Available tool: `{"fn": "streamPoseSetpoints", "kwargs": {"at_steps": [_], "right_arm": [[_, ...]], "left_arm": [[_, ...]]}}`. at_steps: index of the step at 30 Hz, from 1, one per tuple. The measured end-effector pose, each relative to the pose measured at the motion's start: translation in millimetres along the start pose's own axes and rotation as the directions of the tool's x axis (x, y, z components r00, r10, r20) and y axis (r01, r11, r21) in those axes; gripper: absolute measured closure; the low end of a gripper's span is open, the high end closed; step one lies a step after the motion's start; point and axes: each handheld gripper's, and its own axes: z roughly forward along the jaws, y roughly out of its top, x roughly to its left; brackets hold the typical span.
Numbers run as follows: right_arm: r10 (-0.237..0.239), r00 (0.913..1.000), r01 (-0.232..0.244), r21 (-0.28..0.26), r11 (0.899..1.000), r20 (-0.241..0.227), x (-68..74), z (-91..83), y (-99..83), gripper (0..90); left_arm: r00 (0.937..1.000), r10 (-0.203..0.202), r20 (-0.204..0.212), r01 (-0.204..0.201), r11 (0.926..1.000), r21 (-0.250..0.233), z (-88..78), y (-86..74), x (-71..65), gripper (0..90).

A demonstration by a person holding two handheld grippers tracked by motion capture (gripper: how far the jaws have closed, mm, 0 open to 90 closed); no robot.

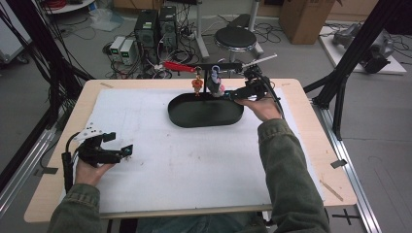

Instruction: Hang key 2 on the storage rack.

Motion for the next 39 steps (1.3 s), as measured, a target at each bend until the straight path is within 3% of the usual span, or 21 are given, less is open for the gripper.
{"fn": "streamPoseSetpoints", "kwargs": {"at_steps": [8,11,19,33,39], "right_arm": [[-0.009,1.0000,0.009,-0.010,1.000,0.003,5.0,-8.0,-0.7,0.8],[-0.015,0.9999,0.015,-0.038,0.999,0.001,8.1,-8.4,-5.1,0.9],[0.003,1.0000,-0.003,-0.044,0.999,0.004,5.4,-8.2,-28.6,0.9],[0.033,0.9993,-0.030,-0.126,0.992,0.017,-3.3,-28.6,-64.7,0.9],[0.009,0.9992,-0.003,-0.151,0.989,0.038,1.9,-32.7,-80.3,0.8]], "left_arm": [[1.0000,-0.002,-0.004,0.002,1.0000,-0.001,0.0,-0.1,0.2,6.0],[1.0000,-0.004,-0.004,0.004,1.0000,-0.001,-0.3,0.0,0.0,6.0],[1.0000,-0.002,-0.001,0.002,1.0000,0.002,0.1,-0.1,0.0,6.0],[1.0000,0.002,-0.003,-0.002,1.0000,0.008,0.2,-0.2,-1.1,6.0],[1.0000,0.002,-0.004,-0.002,0.9999,0.011,0.3,-0.2,-1.1,6.0]]}}
